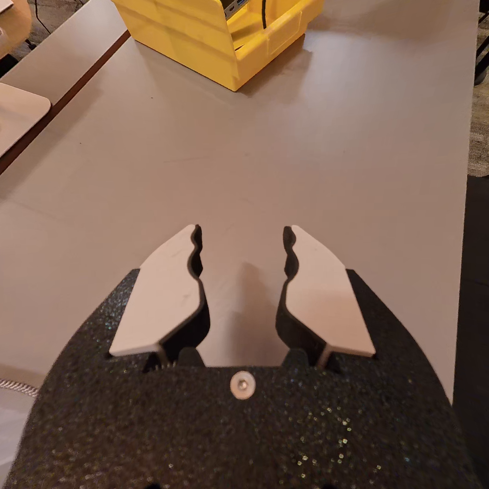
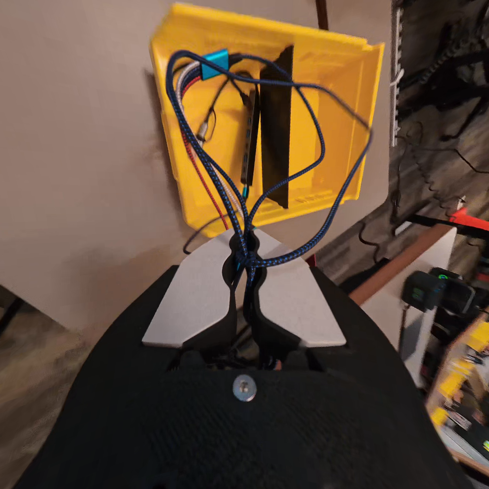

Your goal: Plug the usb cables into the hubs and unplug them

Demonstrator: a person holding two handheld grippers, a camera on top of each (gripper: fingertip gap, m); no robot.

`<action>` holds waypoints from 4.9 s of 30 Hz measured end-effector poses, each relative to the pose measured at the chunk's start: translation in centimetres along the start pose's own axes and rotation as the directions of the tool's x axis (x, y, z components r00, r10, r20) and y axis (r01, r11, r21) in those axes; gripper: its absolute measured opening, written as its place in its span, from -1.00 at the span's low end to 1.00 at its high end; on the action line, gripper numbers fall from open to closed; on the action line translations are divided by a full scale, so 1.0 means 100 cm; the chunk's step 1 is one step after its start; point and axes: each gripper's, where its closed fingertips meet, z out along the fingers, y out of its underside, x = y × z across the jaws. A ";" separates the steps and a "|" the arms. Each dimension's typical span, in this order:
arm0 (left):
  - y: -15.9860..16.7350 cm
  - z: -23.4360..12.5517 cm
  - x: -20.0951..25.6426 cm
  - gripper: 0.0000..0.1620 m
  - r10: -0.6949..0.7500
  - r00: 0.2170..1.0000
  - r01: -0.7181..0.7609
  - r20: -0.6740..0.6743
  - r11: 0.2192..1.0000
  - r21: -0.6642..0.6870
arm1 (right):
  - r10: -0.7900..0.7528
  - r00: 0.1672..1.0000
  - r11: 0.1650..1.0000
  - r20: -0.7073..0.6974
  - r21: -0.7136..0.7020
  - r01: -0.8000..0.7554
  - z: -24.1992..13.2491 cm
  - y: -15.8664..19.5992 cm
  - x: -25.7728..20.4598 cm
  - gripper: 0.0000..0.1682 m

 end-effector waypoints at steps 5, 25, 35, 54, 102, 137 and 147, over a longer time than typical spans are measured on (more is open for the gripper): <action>0.004 0.003 0.000 -0.27 -0.004 1.000 0.003 -0.003 1.000 -0.013 | -0.192 0.979 0.965 -0.066 -0.194 0.176 0.023 0.002 0.020 -0.92; 0.017 0.019 0.001 -0.27 -0.031 0.999 0.029 -0.038 0.998 -0.056 | -0.066 0.997 0.992 0.049 -0.100 0.070 0.155 -0.028 0.012 -0.92; 0.026 0.029 0.005 -0.27 -0.047 0.997 0.041 -0.066 0.995 -0.086 | -0.074 0.996 0.996 -0.056 -0.058 0.071 0.202 -0.028 -0.007 -0.61; 0.035 0.028 0.004 -0.27 -0.083 0.993 0.073 -0.087 0.991 -0.108 | 0.329 0.913 0.944 0.239 -0.051 -0.327 0.056 -0.012 -0.007 0.06; 0.041 0.044 0.023 -0.30 -0.101 0.978 0.073 -0.183 0.986 -0.152 | 0.500 0.761 0.561 0.413 0.515 -0.648 0.061 -0.065 -0.046 0.12; 0.175 -0.108 -0.343 -0.03 0.139 0.988 -0.036 0.066 0.624 -0.780 | 0.241 0.895 0.476 0.376 0.758 -0.446 0.059 -0.157 -0.152 0.07; 0.193 -0.078 -0.340 -0.17 -0.118 0.992 0.112 0.043 0.672 -0.732 | 0.225 0.879 0.532 0.420 0.703 -0.472 0.091 -0.158 -0.162 0.07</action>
